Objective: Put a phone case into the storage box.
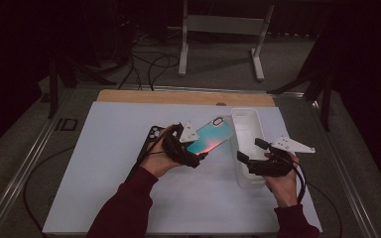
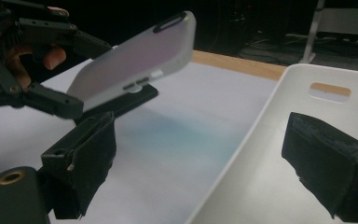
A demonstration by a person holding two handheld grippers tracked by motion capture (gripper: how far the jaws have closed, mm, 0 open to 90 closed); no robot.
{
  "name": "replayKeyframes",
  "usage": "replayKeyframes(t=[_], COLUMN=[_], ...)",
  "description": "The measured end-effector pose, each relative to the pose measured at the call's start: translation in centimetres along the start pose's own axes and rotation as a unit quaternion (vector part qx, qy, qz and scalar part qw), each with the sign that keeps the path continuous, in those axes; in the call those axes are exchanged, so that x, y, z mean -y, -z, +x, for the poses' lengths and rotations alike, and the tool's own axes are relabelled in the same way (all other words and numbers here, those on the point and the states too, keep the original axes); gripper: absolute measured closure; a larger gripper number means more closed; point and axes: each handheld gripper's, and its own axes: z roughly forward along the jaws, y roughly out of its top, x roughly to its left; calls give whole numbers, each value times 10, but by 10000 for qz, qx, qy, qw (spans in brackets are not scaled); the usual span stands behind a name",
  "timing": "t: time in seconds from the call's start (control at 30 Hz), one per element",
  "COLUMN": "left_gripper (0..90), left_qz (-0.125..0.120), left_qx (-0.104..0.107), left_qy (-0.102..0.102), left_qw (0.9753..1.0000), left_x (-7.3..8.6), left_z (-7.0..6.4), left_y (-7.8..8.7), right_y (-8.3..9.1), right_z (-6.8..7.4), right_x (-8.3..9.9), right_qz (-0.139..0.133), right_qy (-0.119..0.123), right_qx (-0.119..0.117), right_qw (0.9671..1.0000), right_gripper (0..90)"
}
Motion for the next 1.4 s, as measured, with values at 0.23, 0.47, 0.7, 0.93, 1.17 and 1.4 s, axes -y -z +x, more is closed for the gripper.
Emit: replayKeyframes(t=[0.23, 0.47, 0.7, 0.93, 1.17, 1.4], left_gripper=[173, 173, 172, 173, 172, 172], left_qz=[-75, -171, -324, -323, -253, -233], left_qx=[122, 285, 378, 428, 385, 343], left_qy=[-226, -446, -565, -624, -682, -641], left_qw=[9996, 9985, 9972, 9966, 9966, 9971], left_x=[-5, -12, -16, -17, -14, -13], left_z=[-10, -23, -32, -37, -39, -38], left_y=[-3, -6, -8, -13, -18, -21], right_y=[-6, -13, -16, -16, -14, -15], right_z=[4, 10, 14, 14, 4, 4], right_x=[-4, -7, -9, -10, -9, -6], right_qz=[35, 93, 204, 191, 309, 421], right_qy=[14, -116, -237, -507, -1309, -1420], right_qx=[-126, -317, -498, -684, -851, -812], right_qw=[9999, 9994, 9983, 9962, 9872, 9856], right_gripper=[97, 97, 182, 388, 542, 531])
